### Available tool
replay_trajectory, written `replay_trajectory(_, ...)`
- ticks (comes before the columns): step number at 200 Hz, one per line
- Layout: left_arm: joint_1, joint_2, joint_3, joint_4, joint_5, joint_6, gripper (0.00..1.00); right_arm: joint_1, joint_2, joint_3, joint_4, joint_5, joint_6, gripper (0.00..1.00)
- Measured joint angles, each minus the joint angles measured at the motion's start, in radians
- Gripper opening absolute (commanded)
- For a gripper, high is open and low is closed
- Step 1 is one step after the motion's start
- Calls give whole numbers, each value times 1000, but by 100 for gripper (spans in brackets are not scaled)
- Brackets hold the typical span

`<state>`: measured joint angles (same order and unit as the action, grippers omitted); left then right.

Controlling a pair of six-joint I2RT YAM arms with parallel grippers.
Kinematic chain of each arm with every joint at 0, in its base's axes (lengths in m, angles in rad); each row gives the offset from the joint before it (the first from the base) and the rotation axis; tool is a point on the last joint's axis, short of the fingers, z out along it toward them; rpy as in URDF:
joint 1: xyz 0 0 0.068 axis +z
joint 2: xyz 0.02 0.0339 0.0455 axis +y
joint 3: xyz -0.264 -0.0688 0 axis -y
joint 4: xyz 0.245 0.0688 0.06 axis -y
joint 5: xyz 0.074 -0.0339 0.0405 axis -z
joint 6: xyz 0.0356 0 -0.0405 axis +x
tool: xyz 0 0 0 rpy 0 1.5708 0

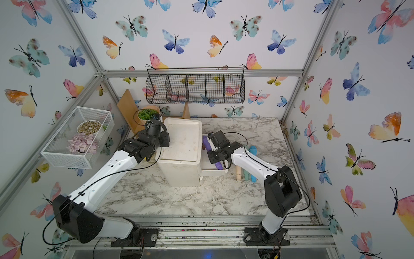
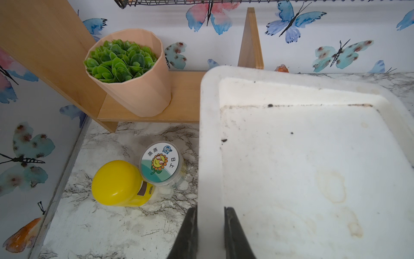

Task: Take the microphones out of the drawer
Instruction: Pick up the microphone from the drawer.

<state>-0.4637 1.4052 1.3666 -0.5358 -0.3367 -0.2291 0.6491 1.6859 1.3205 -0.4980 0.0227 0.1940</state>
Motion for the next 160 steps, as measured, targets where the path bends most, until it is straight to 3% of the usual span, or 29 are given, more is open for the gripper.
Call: replay_trajectory(160,0,0,0,0,0,-2,0,0,-72,0,-9,34,6,10)
